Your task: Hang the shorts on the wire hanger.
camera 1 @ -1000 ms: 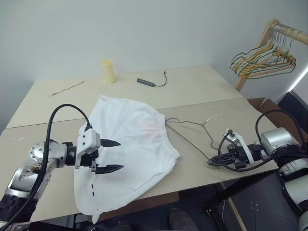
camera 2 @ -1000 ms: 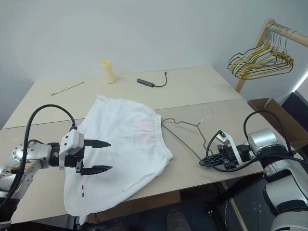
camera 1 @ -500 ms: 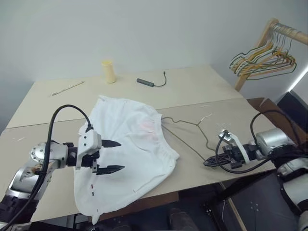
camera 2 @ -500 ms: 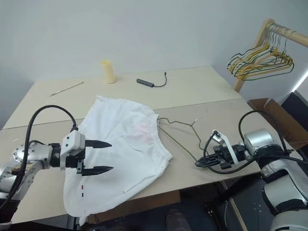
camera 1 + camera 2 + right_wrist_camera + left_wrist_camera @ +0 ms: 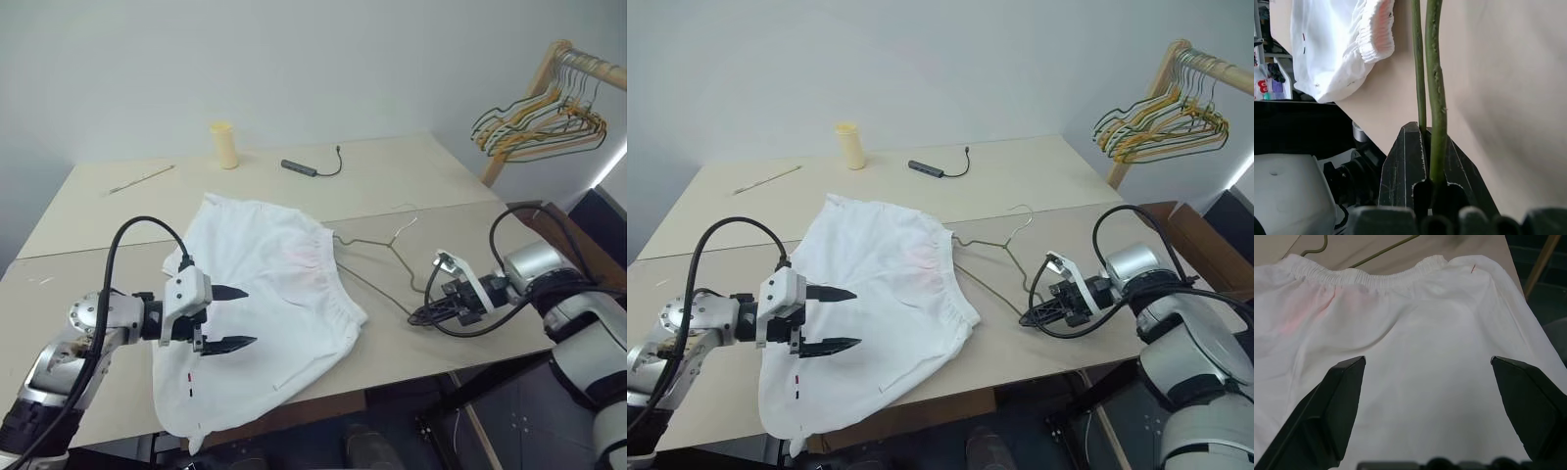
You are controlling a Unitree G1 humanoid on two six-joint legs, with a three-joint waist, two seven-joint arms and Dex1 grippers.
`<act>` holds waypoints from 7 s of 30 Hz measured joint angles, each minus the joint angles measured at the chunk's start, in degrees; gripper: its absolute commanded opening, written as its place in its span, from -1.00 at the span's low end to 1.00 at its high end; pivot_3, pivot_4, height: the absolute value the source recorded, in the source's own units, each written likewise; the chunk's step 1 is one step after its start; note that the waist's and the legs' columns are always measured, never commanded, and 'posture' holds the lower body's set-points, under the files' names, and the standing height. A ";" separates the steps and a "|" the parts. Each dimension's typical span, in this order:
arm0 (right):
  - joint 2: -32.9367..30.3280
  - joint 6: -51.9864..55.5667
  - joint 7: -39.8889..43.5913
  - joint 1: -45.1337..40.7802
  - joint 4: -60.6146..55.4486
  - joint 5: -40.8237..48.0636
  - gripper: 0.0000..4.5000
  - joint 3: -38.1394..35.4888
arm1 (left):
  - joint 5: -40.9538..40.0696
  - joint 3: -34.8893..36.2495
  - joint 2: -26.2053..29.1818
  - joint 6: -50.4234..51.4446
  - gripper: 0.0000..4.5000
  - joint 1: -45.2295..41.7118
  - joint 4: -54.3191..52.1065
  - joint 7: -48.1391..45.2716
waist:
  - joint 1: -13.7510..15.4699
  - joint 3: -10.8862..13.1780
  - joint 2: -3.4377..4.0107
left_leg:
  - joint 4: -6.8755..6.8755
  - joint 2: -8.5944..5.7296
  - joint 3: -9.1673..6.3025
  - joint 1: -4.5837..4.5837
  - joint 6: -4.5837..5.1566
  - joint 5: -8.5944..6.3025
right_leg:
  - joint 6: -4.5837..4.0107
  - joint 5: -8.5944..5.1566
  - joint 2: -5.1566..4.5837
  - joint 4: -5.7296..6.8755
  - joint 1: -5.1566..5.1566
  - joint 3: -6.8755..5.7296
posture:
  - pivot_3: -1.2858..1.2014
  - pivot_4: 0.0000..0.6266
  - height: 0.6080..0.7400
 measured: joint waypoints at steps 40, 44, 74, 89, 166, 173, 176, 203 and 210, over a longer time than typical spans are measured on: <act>15.03 -31.06 -18.17 -0.76 7.99 -24.84 -1.00 -30.48 | 5.00 -1.76 -8.36 0.32 0.99 -10.63 5.84 10.04 | 2.64 -0.04 0.06 | 0.10 -0.08 -0.10 -0.09 -0.06 0.03 | 0.04 0.09 -0.07 0.02 -0.02 -0.10 | -0.03 -1.00 1.00; 14.60 -35.48 -19.50 3.77 -1.14 -25.95 -1.00 -30.72 | 0.52 1.16 -11.10 2.80 0.99 -21.93 8.19 11.73 | 2.14 -0.04 0.05 | 0.25 -0.08 -0.14 -0.19 -0.05 0.02 | 0.08 0.11 -0.09 0.04 -0.06 -0.10 | -0.04 -1.00 1.00; 12.18 -32.55 -21.61 14.11 -44.16 -33.26 -1.00 -23.24 | 15.90 -13.18 -5.90 -21.44 0.81 -53.32 57.83 -25.27 | -1.50 -0.09 0.17 | 0.52 -0.07 -0.14 -0.29 0.06 -0.04 | 0.17 0.09 -0.02 0.08 -0.06 -0.09 | -0.07 -1.00 1.00; 11.31 -32.67 -22.98 15.26 -46.09 -33.92 -1.00 -23.05 | 17.82 -15.43 -6.71 -22.38 -0.98 -53.32 59.58 -25.29 | -1.46 -0.09 0.16 | 0.54 -0.07 -0.14 -0.29 0.06 -0.04 | 0.18 0.09 -0.02 0.08 -0.06 -0.09 | -0.08 -1.00 1.00; 14.59 -30.04 -39.14 24.69 -38.49 -19.29 -0.99 -35.68 | 13.54 -12.84 2.30 -21.21 -1.00 -47.36 50.92 -21.94 | -0.88 -0.09 0.15 | 0.59 -0.05 -0.07 -0.29 0.09 -0.06 | 0.24 0.12 -0.02 0.07 -0.03 -0.03 | -0.08 -1.00 1.00; 14.59 -30.16 -39.48 25.04 -38.53 -19.34 -0.99 -35.69 | 13.36 -11.87 2.10 -19.61 -1.00 -47.35 51.26 -24.11 | -0.91 -0.09 0.15 | 0.59 -0.05 -0.07 -0.29 0.09 -0.06 | 0.23 0.12 -0.02 0.08 -0.03 -0.03 | -0.08 -1.00 1.00; 14.59 -30.55 -39.63 25.29 -38.54 -19.41 -0.99 -35.68 | 13.40 -11.69 2.09 -18.95 -1.00 -47.35 51.39 -24.00 | -0.90 -0.09 0.15 | 0.59 -0.05 -0.08 -0.29 0.09 -0.06 | 0.24 0.12 -0.02 0.08 -0.03 -0.03 | -0.08 -1.00 1.00; 6.68 -42.05 -39.17 17.58 -50.22 -28.13 -0.99 -32.73 | 20.96 -10.99 -0.93 -20.18 -1.00 -48.56 55.12 -12.18 | -0.89 -0.09 0.15 | 0.64 -0.05 -0.07 -0.33 0.09 -0.06 | 0.25 0.12 -0.02 0.09 -0.07 -0.04 | -0.09 -1.00 1.00; 8.90 -46.49 -41.40 7.64 -50.34 -36.28 -0.99 -29.36 | 20.11 -9.14 -2.54 -21.14 -1.00 -52.34 56.81 -12.23 | -1.80 -0.09 0.15 | 0.58 -0.05 -0.08 -0.34 0.11 -0.07 | 0.25 0.13 -0.03 0.08 -0.09 -0.04 | -0.10 -1.00 1.00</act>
